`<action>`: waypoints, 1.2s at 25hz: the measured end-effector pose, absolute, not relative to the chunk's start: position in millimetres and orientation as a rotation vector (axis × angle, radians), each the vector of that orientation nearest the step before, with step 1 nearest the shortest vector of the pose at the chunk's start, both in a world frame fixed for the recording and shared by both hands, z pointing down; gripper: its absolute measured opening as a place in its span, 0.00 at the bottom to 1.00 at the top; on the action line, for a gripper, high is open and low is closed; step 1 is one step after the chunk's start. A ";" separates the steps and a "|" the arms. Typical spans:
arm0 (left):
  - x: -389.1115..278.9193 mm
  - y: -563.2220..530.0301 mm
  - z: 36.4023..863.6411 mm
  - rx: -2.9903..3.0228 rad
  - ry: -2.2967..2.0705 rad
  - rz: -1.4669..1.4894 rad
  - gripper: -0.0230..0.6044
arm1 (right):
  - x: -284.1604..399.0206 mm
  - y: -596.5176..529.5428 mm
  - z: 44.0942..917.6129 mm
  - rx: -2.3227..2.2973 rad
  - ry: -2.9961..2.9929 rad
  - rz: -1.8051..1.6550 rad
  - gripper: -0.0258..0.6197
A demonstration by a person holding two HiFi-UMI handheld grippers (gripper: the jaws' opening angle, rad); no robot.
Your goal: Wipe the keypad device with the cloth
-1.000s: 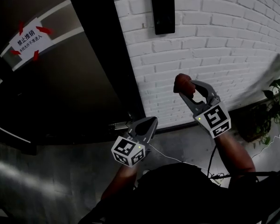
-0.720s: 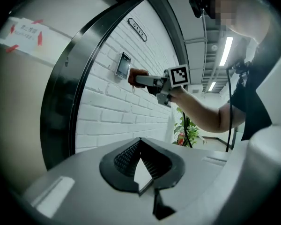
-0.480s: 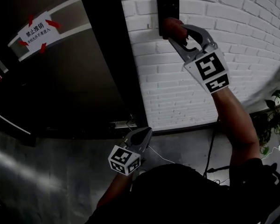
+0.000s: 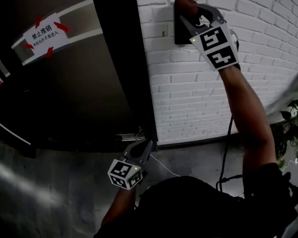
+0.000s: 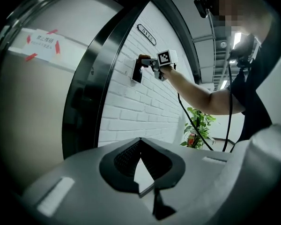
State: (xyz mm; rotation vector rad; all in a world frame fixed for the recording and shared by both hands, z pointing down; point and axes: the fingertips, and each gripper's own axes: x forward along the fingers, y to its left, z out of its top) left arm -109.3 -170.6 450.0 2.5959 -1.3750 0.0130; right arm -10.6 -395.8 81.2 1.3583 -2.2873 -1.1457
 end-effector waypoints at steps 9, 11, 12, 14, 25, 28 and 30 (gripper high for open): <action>-110.0 -173.6 451.1 2.587 -1.355 0.001 0.06 | -10.0 -410.7 82.4 1.419 -2.355 -1.068 0.27; -108.9 -174.6 451.8 2.588 -1.346 0.004 0.06 | -9.3 -411.3 84.2 1.434 -2.376 -1.051 0.27; -108.5 -175.4 451.8 2.589 -1.343 0.006 0.06 | -9.4 -411.6 85.1 1.443 -2.384 -1.047 0.27; -107.8 -177.3 452.2 2.595 -1.339 0.012 0.06 | -9.2 -412.0 87.5 1.469 -2.395 -1.040 0.27; -96.1 -179.6 453.3 2.624 -1.288 0.037 0.06 | -4.6 -413.0 110.6 1.542 -2.452 -0.926 0.27; -96.9 -179.9 453.8 2.627 -1.290 0.046 0.06 | -3.6 -413.6 114.3 1.556 -2.466 -0.897 0.26; -97.1 -179.6 453.9 2.627 -1.289 0.050 0.06 | -3.3 -413.5 115.6 1.565 -2.487 -0.876 0.26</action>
